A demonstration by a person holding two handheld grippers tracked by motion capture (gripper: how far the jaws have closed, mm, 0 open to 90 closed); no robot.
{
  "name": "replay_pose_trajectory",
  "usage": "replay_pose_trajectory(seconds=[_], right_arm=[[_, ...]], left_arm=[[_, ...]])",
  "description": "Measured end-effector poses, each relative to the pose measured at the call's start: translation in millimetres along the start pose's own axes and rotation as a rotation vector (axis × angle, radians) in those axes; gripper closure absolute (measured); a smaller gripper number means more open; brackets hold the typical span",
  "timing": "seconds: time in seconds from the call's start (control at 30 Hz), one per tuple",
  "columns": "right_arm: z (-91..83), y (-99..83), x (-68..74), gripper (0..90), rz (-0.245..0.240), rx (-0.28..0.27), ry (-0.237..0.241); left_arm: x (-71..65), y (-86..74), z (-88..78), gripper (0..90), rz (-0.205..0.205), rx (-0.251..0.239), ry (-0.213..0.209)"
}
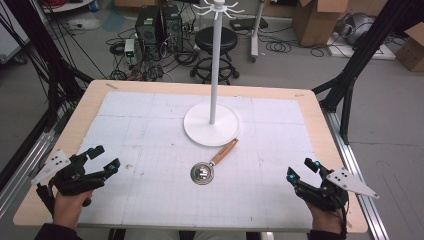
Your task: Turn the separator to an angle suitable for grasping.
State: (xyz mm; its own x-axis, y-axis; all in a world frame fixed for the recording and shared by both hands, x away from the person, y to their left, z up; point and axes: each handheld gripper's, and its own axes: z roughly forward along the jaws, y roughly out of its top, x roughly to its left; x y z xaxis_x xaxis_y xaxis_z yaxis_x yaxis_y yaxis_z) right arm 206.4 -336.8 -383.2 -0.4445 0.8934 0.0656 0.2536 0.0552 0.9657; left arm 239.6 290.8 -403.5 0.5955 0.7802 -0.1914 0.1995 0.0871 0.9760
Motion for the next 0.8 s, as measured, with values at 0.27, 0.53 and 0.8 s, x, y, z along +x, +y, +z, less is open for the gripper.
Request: replay_pose_trajectory(seconds=[0.27, 0.53, 0.8], right_arm=[[2.6, -2.7, -0.9, 30.2, 0.018, 0.013, 0.003], [16.4, -1.1, 4.4, 52.4, 0.023, 0.036, 0.049], [60.3, 6.2, 9.5, 89.3, 0.018, 0.121, 0.094]], left_arm=[[2.8, -1.7, 2.6, 18.5, -0.013, 0.002, 0.008], [-0.1, -2.3, 1.9, 18.8, 0.006, 0.016, 0.012], [0.9, -4.1, 5.5, 20.1, 0.008, 0.040, 0.010]])
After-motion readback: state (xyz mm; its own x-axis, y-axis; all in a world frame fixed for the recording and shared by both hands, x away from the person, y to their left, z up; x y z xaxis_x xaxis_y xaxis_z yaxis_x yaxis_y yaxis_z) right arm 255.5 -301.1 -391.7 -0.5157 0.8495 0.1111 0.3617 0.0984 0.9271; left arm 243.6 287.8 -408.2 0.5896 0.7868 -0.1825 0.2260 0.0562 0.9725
